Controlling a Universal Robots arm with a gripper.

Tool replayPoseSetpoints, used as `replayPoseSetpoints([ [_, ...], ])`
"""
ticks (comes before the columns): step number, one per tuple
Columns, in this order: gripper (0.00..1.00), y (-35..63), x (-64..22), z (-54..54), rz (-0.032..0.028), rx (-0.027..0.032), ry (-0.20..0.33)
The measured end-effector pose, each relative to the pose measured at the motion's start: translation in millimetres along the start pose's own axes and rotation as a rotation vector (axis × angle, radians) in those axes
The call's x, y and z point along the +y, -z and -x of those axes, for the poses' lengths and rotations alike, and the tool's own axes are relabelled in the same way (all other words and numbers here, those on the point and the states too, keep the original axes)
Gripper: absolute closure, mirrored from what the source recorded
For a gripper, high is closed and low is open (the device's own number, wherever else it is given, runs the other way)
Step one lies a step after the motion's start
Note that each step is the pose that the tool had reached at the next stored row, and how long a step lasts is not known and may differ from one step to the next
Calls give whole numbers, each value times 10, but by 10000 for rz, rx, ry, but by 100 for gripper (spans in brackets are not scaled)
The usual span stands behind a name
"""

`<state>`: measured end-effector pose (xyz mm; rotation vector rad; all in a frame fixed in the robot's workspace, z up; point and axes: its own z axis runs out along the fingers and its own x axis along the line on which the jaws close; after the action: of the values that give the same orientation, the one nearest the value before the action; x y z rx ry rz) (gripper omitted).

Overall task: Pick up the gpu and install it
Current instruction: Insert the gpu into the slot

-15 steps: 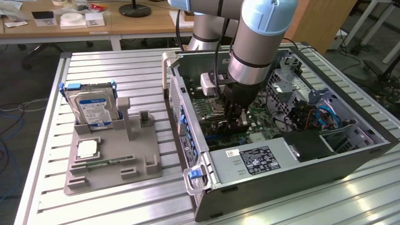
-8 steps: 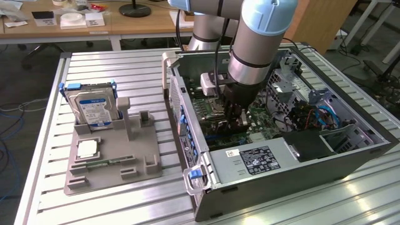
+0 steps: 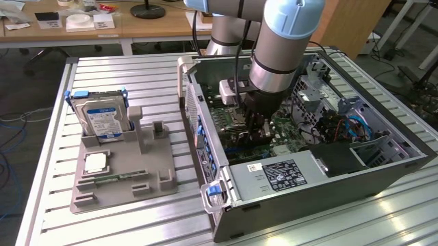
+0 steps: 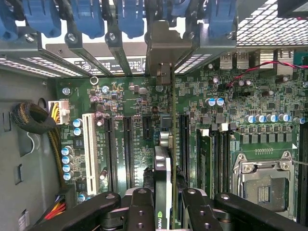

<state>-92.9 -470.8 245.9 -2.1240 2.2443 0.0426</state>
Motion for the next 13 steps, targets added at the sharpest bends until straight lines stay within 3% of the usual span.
replayPoseSetpoints([
  [13,73,-25,4,-3,2,7,0],
])
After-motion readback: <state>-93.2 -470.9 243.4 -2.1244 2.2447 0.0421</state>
